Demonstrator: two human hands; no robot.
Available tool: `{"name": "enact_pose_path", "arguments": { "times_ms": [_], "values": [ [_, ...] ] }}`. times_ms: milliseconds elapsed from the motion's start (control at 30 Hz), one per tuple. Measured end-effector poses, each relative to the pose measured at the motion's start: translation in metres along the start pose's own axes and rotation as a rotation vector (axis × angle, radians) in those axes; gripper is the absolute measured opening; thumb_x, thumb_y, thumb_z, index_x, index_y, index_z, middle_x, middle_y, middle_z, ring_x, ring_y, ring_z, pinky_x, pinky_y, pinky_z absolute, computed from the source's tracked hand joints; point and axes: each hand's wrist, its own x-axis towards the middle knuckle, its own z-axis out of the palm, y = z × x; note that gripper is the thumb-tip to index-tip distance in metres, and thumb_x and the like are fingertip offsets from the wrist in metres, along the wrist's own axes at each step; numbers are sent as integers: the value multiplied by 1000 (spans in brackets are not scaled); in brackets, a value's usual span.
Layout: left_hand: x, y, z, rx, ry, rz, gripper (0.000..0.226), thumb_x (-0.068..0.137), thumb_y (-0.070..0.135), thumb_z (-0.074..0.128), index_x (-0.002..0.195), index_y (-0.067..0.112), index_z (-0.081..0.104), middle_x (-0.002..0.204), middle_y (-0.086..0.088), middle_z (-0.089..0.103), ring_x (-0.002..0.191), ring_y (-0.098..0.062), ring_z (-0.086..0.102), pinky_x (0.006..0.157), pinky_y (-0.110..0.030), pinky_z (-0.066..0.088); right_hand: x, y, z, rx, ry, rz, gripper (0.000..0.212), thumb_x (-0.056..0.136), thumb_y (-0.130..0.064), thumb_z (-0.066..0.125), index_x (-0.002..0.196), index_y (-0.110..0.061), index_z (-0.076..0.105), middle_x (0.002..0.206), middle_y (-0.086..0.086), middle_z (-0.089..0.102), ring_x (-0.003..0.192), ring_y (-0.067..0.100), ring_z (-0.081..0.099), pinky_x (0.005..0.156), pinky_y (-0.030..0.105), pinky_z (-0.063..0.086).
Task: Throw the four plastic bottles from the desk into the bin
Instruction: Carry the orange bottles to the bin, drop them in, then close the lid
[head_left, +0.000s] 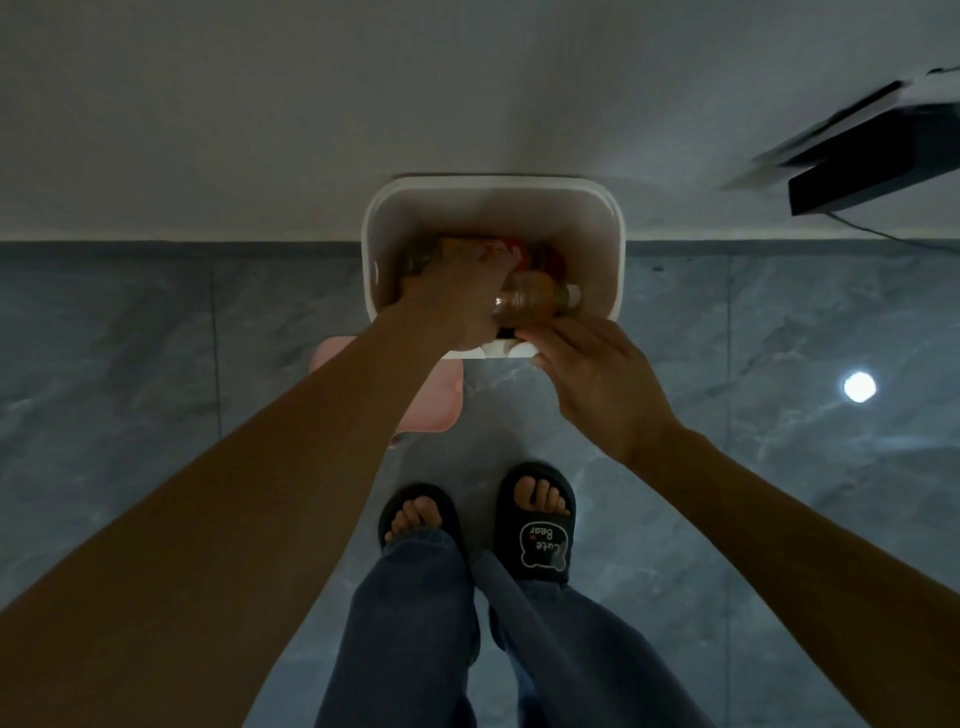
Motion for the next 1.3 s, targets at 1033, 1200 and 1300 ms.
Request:
{"name": "enact_pose_path", "arguments": {
  "times_ms": [1033,1200,1300],
  "values": [
    [-149,-139,203,-13,140,-330,18,82,5,67,99,10,67,102,-12,63,99,-34,56,78,-45,51,36,-123,195,-74,-554,61,40,95,-19,56,134,-16,48,129,8,54,114,29,56,74,39,52],
    [-153,-137,199,-5,176,-315,18,79,1,66,92,12,66,93,-9,63,89,-32,59,68,-41,49,35,-114,195,-80,-587,51,34,95,-11,51,129,-16,55,126,8,58,111,29,59,71,37,47],
    [-166,-127,181,-2,182,-273,22,72,-7,66,87,9,64,85,-11,63,80,-34,59,62,-40,48,27,-113,178,-36,-575,25,37,92,-11,56,128,-19,58,122,6,60,108,29,61,74,38,52]
  ]
}}
